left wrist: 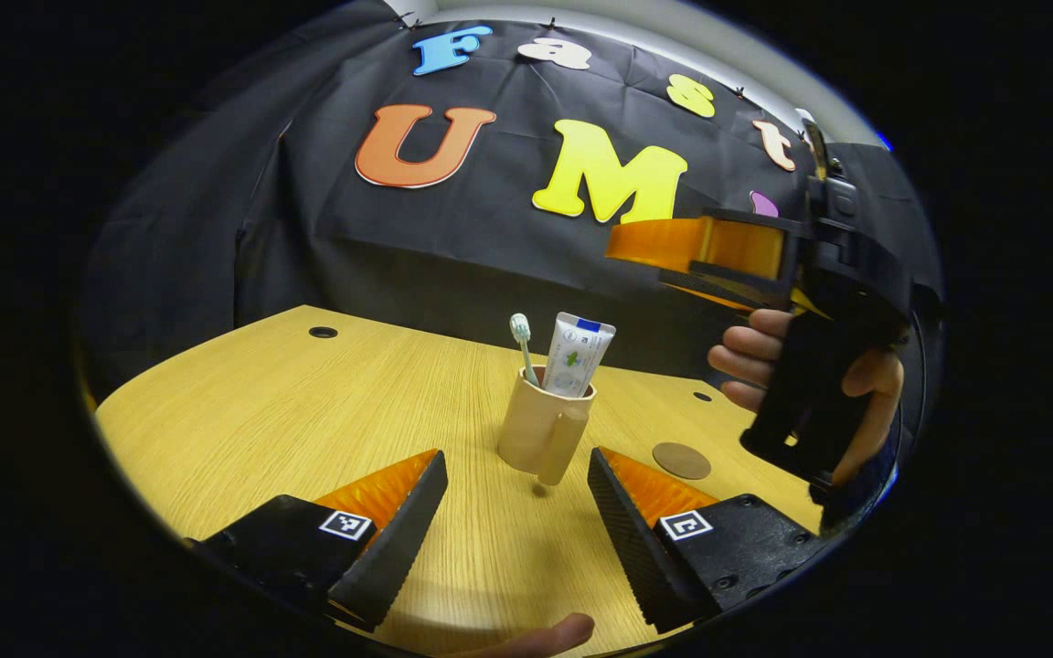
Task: Put the toothbrush and toothpaste on the desktop into the cup, then pick up the cup and place it on the coaster on the desktop.
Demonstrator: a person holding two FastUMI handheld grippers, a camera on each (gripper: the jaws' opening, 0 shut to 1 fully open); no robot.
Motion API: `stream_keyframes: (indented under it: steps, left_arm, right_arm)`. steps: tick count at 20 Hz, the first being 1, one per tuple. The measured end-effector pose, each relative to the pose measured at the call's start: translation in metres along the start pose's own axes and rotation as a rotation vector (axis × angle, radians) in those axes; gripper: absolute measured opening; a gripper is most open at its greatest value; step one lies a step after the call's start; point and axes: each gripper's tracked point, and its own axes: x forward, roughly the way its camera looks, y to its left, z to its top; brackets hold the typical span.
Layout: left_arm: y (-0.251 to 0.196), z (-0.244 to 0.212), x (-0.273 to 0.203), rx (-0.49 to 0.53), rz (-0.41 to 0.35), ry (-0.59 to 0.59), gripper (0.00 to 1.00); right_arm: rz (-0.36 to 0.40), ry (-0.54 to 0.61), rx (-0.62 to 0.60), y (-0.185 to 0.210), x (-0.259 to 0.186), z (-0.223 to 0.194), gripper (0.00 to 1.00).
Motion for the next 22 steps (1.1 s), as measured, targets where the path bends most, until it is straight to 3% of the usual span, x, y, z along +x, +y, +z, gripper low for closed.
stream_keyframes:
  steps: [4, 9, 13, 19, 22]
  left_arm:
    - [-0.002, 0.002, 0.004, 0.016, 0.001, 0.019, 0.99]
    - [-0.009, -0.001, 0.015, 0.041, 0.016, 0.064, 0.98]
    - [-0.021, 0.0, 0.029, 0.067, 0.008, 0.147, 0.98]
    - [-0.018, 0.01, 0.045, 0.178, 0.079, 0.314, 0.96]
    - [-0.026, 0.006, 0.054, 0.117, 0.063, 0.442, 0.96]
  right_arm:
    - [-0.021, 0.044, 0.003, -0.011, -0.03, -0.002, 0.95]
    - [-0.077, 0.012, -0.006, -0.029, -0.083, 0.002, 0.94]
    - [-0.099, 0.021, 0.007, -0.033, -0.127, -0.006, 0.99]
    - [-0.159, -0.023, -0.03, -0.045, -0.195, -0.015, 0.92]
    - [-0.195, -0.036, -0.051, -0.056, -0.223, -0.019, 0.95]
